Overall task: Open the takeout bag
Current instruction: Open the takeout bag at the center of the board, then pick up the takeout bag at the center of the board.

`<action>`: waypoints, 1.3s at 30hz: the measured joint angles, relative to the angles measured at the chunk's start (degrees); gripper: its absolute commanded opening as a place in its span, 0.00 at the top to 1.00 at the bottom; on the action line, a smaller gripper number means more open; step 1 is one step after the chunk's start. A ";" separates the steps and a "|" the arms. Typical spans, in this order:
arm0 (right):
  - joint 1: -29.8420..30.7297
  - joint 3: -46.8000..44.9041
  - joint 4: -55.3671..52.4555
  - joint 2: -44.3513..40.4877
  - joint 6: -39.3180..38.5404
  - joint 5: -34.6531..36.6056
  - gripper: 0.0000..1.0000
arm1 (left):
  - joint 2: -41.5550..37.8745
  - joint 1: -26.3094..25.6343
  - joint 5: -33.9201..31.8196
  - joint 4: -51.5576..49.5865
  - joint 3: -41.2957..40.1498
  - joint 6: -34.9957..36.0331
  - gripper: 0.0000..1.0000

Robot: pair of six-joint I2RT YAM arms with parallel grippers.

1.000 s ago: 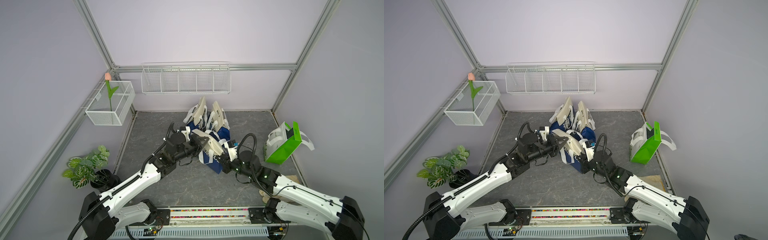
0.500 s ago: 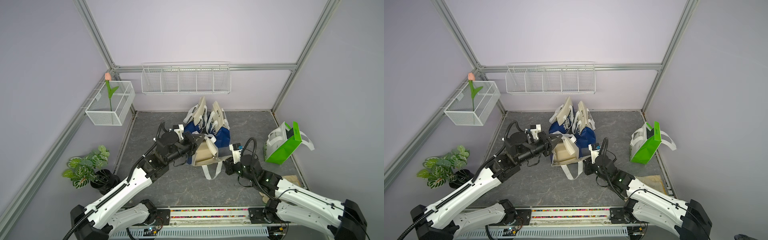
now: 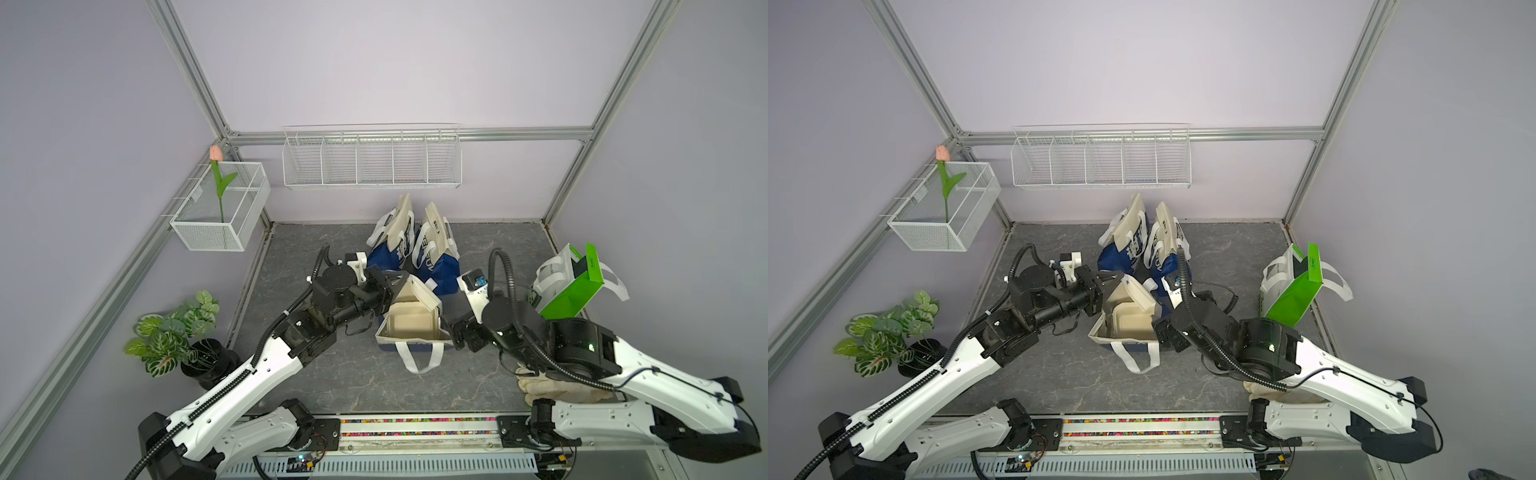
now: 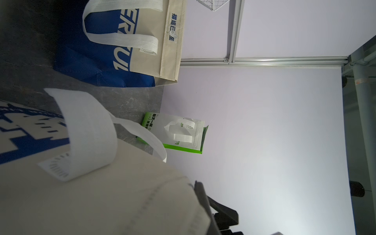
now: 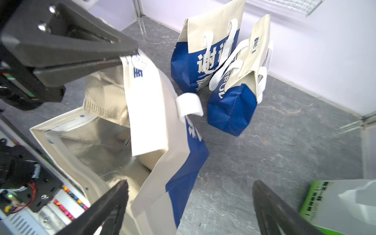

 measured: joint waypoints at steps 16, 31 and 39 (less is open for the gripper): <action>0.24 21.92 -13.73 23.63 -10.32 2.56 0.02 | -0.02 0.00 0.44 -1.14 0.00 0.46 1.00; -2.29 24.94 -14.40 29.33 -4.63 2.34 0.22 | -0.02 0.20 0.39 -0.96 -0.02 0.96 1.00; -2.75 26.27 -16.50 30.58 -3.48 2.91 0.60 | -0.39 0.81 -0.02 -3.04 0.00 3.78 1.00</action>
